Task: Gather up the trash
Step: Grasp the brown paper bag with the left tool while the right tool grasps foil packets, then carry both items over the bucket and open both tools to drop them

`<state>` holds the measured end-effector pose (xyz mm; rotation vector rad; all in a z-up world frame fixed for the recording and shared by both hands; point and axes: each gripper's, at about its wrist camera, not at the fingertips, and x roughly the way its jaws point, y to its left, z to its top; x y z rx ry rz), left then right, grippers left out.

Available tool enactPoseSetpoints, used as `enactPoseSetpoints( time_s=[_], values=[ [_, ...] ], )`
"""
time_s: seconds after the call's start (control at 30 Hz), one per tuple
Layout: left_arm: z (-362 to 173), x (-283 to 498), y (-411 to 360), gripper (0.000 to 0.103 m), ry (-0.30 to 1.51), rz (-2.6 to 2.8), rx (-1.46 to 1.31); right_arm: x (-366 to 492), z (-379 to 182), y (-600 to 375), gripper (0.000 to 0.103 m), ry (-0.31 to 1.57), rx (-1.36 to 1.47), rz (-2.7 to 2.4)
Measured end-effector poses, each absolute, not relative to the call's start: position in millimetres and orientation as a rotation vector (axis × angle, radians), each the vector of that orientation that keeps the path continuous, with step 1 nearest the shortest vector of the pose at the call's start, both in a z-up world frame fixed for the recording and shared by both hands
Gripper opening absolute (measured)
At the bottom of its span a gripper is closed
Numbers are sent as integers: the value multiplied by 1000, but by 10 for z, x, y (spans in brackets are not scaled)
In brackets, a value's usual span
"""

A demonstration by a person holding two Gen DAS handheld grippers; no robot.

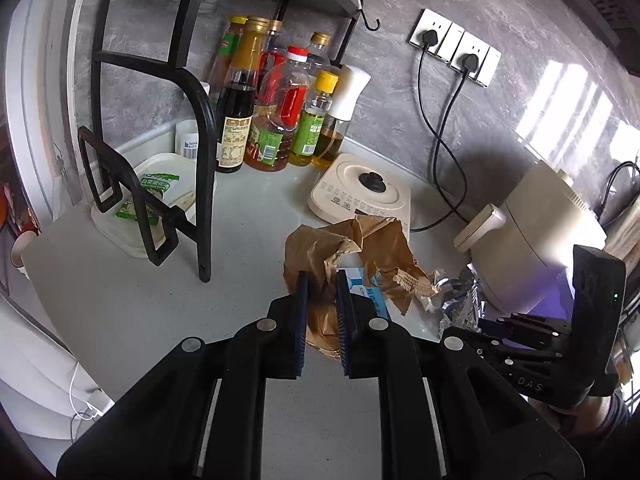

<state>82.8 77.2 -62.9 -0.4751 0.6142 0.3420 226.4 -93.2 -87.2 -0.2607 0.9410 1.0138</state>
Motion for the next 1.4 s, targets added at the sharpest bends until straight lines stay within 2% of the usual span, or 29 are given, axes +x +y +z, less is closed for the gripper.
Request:
enactPoseSetpoints(
  time_s=[0.47, 0.8, 0.87, 0.93, 0.97, 1.4],
  values=[
    [27, 1172, 126, 14, 522, 223, -376, 2270, 251, -1915, 17, 713, -65, 925],
    [216, 1581, -602, 14, 499, 4, -327, 2269, 424, -2859, 17, 683, 46, 753],
    [222, 1678, -752, 14, 505, -41, -317, 2260, 425, -3050, 23, 676, 61, 705],
    [224, 1775, -887, 14, 512, -84, -304, 2260, 407, -3225, 57, 674, 75, 640],
    [224, 1817, -962, 14, 516, -106, -298, 2249, 398, -3331, 66, 667, 96, 608],
    [215, 2187, -1762, 14, 561, -339, -221, 1999, 281, -4307, 67, 647, 207, 346]
  ],
)
